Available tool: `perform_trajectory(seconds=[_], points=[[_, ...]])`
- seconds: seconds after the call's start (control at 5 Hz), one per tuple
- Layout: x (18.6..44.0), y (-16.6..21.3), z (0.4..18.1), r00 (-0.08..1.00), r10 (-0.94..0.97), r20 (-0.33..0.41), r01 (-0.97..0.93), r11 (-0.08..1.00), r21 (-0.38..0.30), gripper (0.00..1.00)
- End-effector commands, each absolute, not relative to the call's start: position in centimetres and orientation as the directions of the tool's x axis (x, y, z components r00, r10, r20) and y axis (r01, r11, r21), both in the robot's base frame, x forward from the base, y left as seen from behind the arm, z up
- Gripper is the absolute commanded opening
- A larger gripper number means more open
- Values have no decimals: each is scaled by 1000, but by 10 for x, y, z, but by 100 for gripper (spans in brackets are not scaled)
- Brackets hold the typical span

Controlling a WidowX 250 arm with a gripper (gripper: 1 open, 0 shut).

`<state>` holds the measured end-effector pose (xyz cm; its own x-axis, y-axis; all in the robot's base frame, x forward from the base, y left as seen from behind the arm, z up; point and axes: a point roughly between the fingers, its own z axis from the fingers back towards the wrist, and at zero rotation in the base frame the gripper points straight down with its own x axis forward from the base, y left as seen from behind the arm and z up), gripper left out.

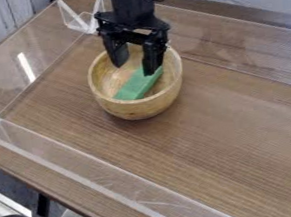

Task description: Put the green block in the brown bowl

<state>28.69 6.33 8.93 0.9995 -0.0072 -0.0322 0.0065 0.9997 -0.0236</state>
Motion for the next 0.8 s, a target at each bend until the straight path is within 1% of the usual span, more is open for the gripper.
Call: perform_trajectory(seconds=[0.0, 0.6], points=[[297, 63, 117, 998, -9, 57, 10, 1000, -4, 100], [296, 65, 95, 1000, -1, 17, 1, 1000, 6, 100]])
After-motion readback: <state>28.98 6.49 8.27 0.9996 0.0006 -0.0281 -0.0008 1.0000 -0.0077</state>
